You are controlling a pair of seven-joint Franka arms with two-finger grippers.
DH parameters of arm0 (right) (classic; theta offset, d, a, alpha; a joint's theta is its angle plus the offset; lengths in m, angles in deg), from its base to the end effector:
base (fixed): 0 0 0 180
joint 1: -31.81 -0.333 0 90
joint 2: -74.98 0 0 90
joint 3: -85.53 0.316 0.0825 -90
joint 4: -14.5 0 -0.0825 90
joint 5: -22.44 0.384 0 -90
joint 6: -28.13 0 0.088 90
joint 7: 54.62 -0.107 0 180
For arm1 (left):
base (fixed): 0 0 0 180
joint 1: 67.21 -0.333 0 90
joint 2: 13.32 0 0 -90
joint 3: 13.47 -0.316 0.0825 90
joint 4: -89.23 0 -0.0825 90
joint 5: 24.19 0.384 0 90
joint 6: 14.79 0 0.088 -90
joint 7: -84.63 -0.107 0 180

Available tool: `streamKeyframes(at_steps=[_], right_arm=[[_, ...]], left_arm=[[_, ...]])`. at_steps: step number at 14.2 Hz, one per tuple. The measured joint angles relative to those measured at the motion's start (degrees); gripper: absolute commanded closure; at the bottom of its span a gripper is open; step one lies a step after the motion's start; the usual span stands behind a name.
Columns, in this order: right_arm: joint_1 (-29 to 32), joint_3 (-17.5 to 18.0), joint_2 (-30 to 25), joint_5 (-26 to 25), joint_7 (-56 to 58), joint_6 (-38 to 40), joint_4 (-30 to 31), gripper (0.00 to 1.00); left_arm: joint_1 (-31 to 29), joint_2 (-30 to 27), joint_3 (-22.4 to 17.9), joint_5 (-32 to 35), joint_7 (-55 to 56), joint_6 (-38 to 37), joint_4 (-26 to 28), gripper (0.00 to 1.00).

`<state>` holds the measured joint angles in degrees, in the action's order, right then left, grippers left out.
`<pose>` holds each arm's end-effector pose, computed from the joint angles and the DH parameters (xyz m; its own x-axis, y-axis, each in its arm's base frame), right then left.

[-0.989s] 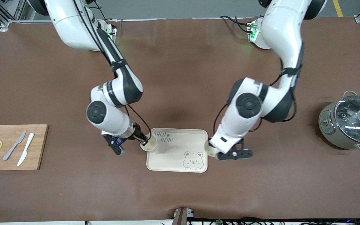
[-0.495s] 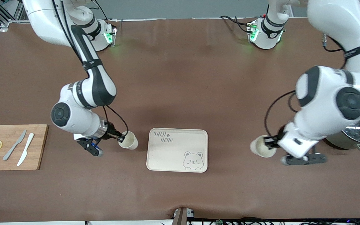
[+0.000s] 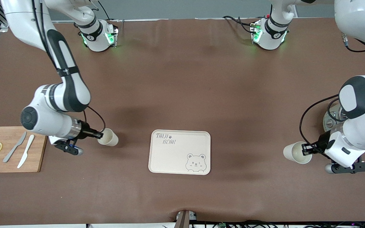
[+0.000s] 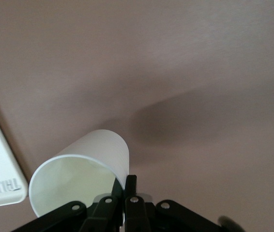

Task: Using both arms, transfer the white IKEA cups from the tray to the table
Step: 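Lift the cups and carry them apart, away from the tray, then lower both cups onto the table and open both grippers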

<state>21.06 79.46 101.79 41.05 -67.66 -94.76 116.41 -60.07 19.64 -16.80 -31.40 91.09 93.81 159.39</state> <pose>0.6417 0.0712 0.2892 0.9396 -0.3046 -0.1562 -0.3297 -0.9281 -0.1732 0.7286 -0.0683 0.4491 0.9937 0.0737 0.0842 0.0651 -0.9928 0.1010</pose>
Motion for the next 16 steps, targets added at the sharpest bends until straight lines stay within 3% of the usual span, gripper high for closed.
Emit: streamKeyframes(at_steps=[5,8,13,16], right_arm=[[3.97,-0.04,-1.46,-9.25,3.96,0.37,3.06,1.0],[6.94,-0.11,-2.46,-9.99,9.99,1.09,4.83,1.0],[12.12,-0.17,-2.85,-11.0,17.18,1.5,5.99,1.0],[13.78,-0.17,-2.83,-11.66,20.1,1.52,6.45,1.0]], left_arm=[[0.78,-1.21,0.19,0.0,1.38,16.66,12.68,1.0],[1.62,-2.19,0.2,1.0,1.56,24.26,19.9,1.0],[1.51,-2.74,0.09,7.97,1.68,27.18,24.08,1.0],[1.47,-2.48,0.09,8.01,1.68,35.25,29.47,1.0]])
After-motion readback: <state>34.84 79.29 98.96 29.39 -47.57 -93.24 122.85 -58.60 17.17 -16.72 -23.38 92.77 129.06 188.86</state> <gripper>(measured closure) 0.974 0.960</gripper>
